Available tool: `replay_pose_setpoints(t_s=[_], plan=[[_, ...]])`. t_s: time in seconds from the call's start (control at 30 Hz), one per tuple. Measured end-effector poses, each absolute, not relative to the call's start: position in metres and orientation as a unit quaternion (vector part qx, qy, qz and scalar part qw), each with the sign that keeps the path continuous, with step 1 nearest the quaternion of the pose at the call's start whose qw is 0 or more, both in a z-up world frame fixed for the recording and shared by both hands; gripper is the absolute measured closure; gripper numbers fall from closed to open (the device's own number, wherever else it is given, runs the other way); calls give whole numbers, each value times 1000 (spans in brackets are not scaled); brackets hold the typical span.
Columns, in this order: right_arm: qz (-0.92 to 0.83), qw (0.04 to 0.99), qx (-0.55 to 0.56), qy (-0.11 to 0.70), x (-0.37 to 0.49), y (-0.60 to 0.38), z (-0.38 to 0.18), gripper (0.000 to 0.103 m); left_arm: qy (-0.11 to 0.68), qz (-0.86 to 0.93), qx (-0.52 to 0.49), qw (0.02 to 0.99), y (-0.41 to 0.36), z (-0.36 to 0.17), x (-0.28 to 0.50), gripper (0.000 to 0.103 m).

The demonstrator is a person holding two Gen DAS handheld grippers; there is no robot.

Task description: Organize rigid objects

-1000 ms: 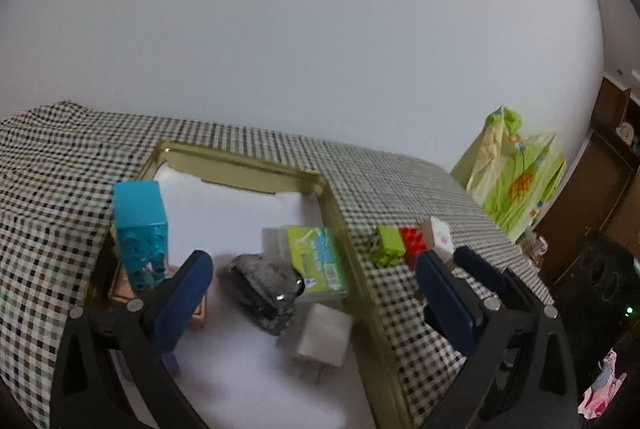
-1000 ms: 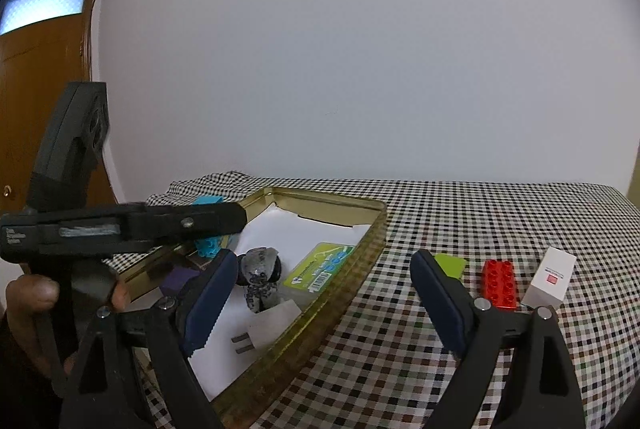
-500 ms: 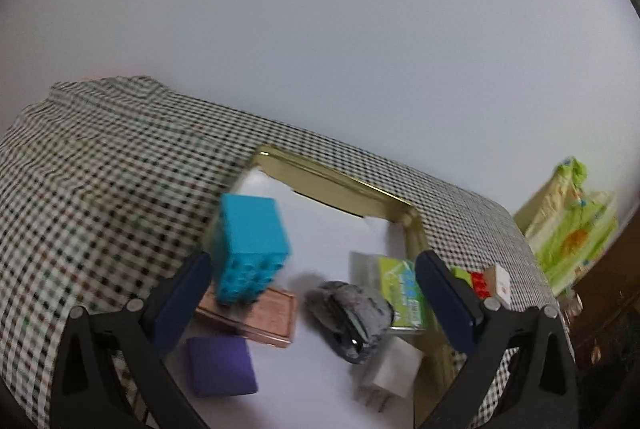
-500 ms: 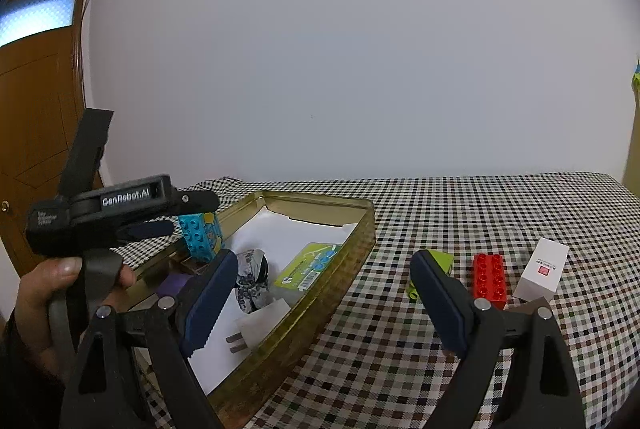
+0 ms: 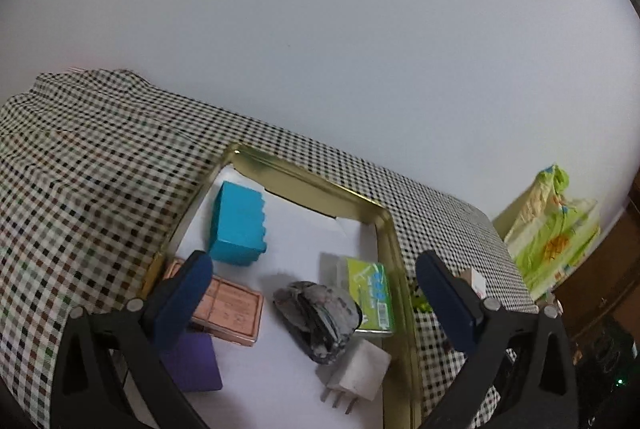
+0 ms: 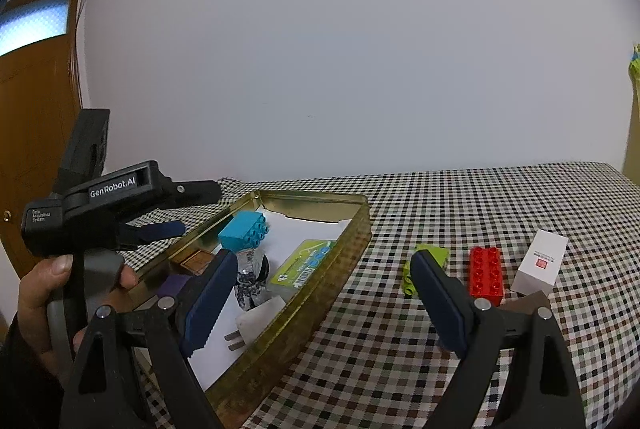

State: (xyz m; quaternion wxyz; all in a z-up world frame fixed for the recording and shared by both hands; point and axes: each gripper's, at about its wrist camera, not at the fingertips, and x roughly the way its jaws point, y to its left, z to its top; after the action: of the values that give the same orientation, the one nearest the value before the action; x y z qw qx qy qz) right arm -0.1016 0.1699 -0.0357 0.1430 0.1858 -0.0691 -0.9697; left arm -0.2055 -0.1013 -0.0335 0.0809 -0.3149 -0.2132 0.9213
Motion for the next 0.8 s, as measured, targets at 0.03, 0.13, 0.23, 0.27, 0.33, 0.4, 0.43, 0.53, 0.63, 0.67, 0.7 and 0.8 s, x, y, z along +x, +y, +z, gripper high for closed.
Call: replay_pose_setpoints(t_s=[0.03, 0.13, 0.23, 0.27, 0.33, 0.4, 0.43, 0.53, 0.63, 0.67, 0.7, 0.8], plan=[[-970, 140, 187, -72, -102, 173, -35, 13, -207, 924, -313, 78, -95, -33, -205, 0], [-970, 125, 195, -75, -104, 184, -37, 13, -178, 932, -305, 79, -73, -29, -200, 0], [-971, 101, 204, -66, -105, 199, -38, 13, -131, 943, -294, 90, -37, -25, -193, 0], [-973, 87, 207, -59, -105, 207, -38, 13, -115, 946, -290, 92, -27, -24, -191, 0], [-974, 54, 214, -50, -106, 225, -39, 13, -72, 951, -283, 97, 3, -23, -186, 0], [-972, 16, 227, -54, -109, 251, -42, 13, -43, 952, -283, 109, 27, -24, -183, 0], [-971, -7, 234, -50, -110, 262, -44, 13, -30, 953, -283, 109, 38, -24, -182, 0], [-965, -44, 254, -56, -114, 289, -47, 13, 11, 954, -285, 98, 68, -27, -182, 0], [-959, -68, 267, -69, -117, 310, -48, 13, 6, 943, -313, 110, 85, -33, -189, 0], [-957, -72, 270, -75, -116, 317, -50, 13, 4, 941, -320, 115, 87, -35, -190, 0], [-956, -73, 272, -83, -116, 322, -51, 13, 4, 938, -325, 119, 90, -39, -191, 0], [-953, -80, 277, -89, -117, 328, -53, 13, 20, 935, -332, 123, 104, -49, -198, 0]])
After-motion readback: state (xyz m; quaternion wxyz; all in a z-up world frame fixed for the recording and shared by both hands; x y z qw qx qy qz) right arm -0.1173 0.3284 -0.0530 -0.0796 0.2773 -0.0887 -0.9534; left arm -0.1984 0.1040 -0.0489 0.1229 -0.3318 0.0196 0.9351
